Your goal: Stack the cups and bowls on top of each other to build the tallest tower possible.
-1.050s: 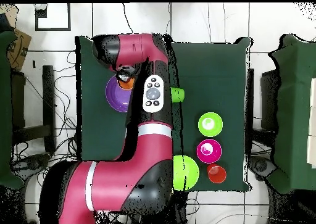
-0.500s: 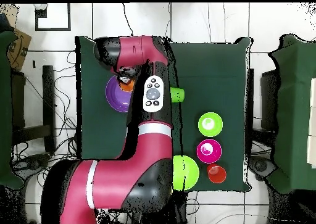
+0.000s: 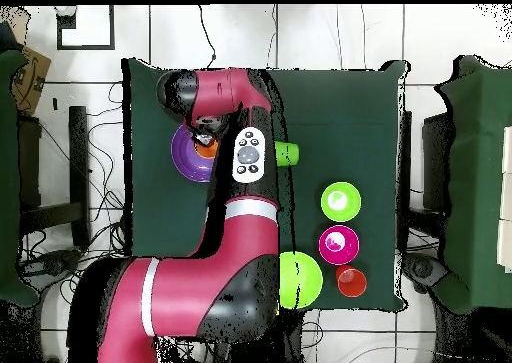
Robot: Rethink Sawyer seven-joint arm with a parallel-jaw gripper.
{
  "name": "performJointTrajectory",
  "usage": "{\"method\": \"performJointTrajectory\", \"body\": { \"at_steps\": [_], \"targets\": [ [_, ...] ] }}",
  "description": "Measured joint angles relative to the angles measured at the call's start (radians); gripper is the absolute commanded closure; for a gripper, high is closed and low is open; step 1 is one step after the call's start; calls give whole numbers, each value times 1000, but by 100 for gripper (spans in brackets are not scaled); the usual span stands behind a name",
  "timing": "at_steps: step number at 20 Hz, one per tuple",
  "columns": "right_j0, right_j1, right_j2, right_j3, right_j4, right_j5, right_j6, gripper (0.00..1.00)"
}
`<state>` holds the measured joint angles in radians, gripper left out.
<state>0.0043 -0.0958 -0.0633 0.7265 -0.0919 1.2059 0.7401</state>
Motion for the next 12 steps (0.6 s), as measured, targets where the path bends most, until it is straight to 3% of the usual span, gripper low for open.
{"method": "performJointTrajectory", "body": {
  "at_steps": [12],
  "targets": [
    [-1, -73, 7, 188, -1, -49, 0, 100]
  ]
}}
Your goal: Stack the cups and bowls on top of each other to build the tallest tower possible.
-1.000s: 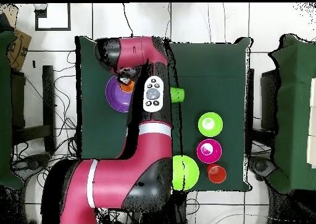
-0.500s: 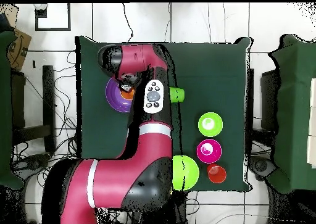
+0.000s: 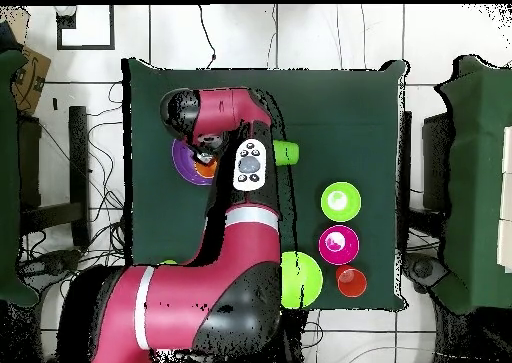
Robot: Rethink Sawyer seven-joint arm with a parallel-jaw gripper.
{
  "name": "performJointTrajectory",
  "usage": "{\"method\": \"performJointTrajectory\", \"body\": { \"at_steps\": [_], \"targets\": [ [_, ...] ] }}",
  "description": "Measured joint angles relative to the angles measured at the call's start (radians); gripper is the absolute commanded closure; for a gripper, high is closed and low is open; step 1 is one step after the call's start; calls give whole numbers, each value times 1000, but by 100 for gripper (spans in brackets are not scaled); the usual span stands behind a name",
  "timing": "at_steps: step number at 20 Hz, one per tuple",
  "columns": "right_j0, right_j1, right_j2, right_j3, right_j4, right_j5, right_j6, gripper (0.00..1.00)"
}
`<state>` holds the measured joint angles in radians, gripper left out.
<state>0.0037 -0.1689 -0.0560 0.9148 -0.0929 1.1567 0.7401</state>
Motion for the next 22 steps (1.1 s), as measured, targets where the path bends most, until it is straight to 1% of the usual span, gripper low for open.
{"method": "performJointTrajectory", "body": {
  "at_steps": [4, 10, 13, 16, 22],
  "targets": [
    [-10, -39, 21, 63, 7, -75, 0, 100],
    [-65, -97, 80, 158, 25, -234, 0, 100],
    [-91, -114, 102, 187, 26, -289, 0, 100],
    [-105, -121, 116, 199, 25, -308, 0, 100],
    [-107, -116, 123, 199, 25, -309, 0, 100]
  ]
}}
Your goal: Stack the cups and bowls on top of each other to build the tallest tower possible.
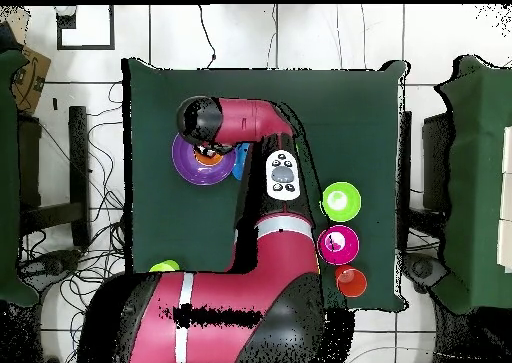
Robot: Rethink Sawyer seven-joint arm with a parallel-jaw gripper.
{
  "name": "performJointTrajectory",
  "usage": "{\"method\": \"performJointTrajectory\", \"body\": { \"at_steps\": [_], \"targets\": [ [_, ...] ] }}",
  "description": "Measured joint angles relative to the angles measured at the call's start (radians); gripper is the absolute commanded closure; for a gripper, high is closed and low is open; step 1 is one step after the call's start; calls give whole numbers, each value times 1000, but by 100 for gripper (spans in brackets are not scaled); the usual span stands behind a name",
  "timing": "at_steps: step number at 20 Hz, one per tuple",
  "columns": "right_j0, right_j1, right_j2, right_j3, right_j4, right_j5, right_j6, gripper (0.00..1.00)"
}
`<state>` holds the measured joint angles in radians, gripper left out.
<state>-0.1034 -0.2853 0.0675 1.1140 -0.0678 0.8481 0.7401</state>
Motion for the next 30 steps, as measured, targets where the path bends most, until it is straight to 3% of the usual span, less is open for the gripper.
{"method": "performJointTrajectory", "body": {
  "at_steps": [22, 23, 30],
  "targets": [
    [-11, 0, 62, 49, -1, 0, 0, 100],
    [-12, 0, 67, 59, -2, 0, 0, 0],
    [-12, -1, 75, 76, -2, -3, 0, 0]
  ]
}}
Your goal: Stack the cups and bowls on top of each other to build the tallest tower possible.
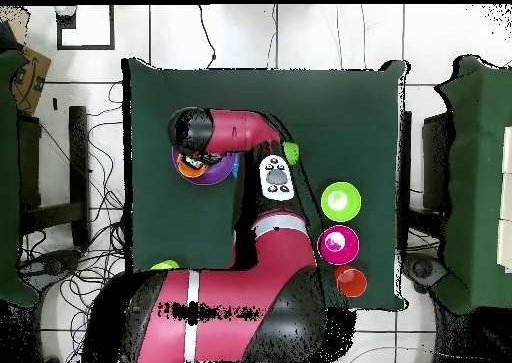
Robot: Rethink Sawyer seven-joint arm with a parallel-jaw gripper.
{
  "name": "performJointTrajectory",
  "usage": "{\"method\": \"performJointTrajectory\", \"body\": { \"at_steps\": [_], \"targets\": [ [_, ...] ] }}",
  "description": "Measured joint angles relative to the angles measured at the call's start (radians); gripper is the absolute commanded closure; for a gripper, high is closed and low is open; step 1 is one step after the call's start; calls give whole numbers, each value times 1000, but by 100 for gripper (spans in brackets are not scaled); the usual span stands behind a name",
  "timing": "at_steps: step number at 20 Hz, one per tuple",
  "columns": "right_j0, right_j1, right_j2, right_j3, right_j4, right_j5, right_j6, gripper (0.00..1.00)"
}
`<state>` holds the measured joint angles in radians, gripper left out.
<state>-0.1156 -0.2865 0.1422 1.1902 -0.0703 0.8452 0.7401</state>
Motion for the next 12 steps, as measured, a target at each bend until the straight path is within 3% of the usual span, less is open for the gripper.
{"method": "performJointTrajectory", "body": {
  "at_steps": [12],
  "targets": [
    [1, 0, 11, 8, 0, -27, 0, 0]
  ]
}}
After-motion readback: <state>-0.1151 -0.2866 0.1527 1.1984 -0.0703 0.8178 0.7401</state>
